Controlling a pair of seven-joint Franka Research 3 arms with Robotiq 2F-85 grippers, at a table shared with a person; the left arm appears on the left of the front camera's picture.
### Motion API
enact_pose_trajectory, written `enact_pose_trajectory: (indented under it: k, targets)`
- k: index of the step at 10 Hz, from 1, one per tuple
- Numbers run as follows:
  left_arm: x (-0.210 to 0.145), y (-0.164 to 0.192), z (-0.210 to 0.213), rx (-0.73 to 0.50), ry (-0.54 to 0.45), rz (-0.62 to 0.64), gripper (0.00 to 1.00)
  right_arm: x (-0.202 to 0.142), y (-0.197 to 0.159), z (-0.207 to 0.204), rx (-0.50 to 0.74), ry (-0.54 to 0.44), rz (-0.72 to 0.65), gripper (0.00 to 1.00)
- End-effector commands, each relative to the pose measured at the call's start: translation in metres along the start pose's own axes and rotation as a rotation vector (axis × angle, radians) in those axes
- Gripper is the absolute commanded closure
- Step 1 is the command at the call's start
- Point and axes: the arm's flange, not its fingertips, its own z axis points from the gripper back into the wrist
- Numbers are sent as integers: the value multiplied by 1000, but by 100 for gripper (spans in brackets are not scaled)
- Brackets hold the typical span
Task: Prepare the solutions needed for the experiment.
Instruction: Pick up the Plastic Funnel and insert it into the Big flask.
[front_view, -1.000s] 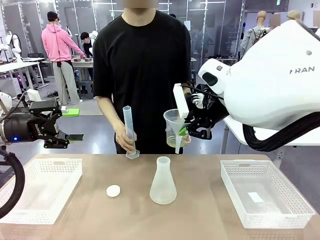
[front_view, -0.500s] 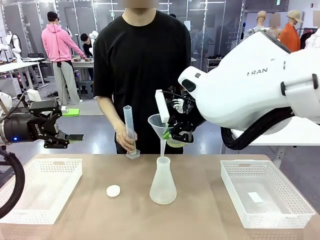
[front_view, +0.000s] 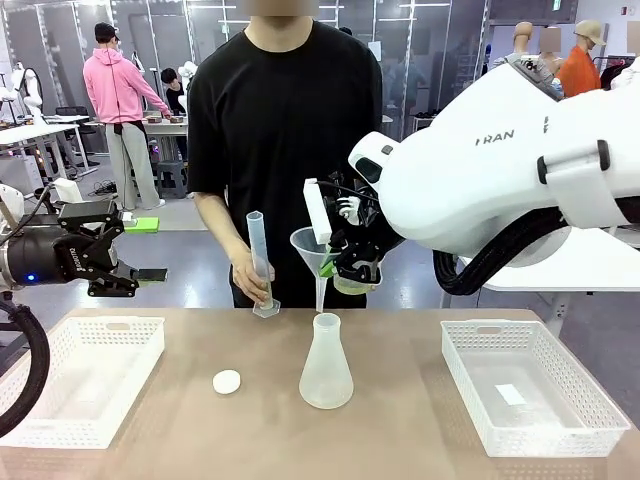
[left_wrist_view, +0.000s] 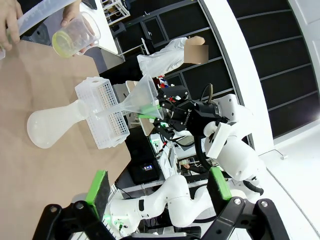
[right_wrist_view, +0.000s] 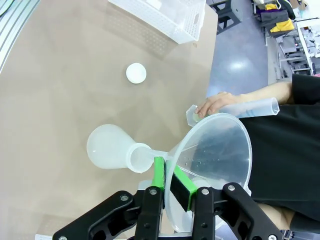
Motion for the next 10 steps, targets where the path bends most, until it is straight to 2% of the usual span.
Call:
enact_pose_trajectory:
  k: [1, 2, 7, 10]
  targets:
    - [0, -2, -2, -3, 1, 5, 0, 1, 0, 0, 2, -5, 0, 94]
    - [0, -2, -2, -3, 1, 5, 0, -3, -1, -3, 19, -30, 7, 94]
    - [0, -2, -2, -3, 1, 5, 0, -13, -8, -20, -15, 30, -6, 94]
    - [0, -2, -2, -3, 1, 5, 0, -19, -10, -28, 9, 26, -31, 94]
